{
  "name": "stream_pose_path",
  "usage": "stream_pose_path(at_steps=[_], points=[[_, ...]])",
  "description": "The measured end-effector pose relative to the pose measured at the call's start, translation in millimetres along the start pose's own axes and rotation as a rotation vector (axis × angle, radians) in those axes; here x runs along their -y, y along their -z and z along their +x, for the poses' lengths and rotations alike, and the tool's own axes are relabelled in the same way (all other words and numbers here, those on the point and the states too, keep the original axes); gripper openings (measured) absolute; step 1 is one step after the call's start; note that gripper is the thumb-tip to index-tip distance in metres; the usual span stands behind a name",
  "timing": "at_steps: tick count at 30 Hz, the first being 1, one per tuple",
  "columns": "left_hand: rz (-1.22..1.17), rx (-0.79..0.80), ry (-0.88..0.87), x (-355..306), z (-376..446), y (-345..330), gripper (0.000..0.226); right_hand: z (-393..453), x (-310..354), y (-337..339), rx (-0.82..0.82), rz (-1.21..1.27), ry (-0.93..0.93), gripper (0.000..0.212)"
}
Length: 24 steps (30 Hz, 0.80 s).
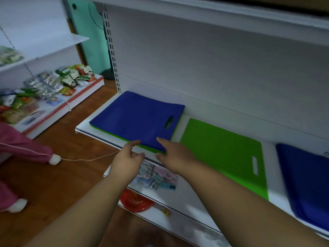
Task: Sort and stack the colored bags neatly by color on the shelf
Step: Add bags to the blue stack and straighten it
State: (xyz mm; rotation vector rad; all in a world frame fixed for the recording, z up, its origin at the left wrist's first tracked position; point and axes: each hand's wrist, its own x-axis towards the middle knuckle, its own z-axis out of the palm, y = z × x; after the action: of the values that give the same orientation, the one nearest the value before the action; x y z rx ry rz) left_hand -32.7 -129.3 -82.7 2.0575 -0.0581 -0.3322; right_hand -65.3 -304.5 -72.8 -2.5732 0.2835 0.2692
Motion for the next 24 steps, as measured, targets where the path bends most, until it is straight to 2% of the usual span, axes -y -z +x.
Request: stream_pose_path(at_steps=[2, 7, 10, 14, 18, 24], points=[[-0.091, 0.039, 0.032, 6, 3, 4, 0.043, 0, 5, -6, -0.018, -0.033, -0.04, 0.061], [-0.3, 0.045, 0.121, 13, 7, 13, 0.038, -12, 17, -2, -0.304, -0.103, -0.192, 0.027], [-0.4, -0.072, 0.145, 18, 8, 24, 0.031, -27, 9, -2, -0.433, -0.007, -0.093, 0.013], [-0.393, -0.293, 0.119, 25, 6, 29, 0.017, -54, -18, 8, -0.568, 0.032, -0.042, 0.031], [-0.244, -0.173, 0.021, 14, -15, 3, 0.01, -92, -66, 28, -0.747, 0.119, -0.172, 0.038], [-0.036, -0.069, -0.204, -32, -52, -70, 0.01, -169, -151, 59, -0.834, 0.124, -0.439, 0.052]])
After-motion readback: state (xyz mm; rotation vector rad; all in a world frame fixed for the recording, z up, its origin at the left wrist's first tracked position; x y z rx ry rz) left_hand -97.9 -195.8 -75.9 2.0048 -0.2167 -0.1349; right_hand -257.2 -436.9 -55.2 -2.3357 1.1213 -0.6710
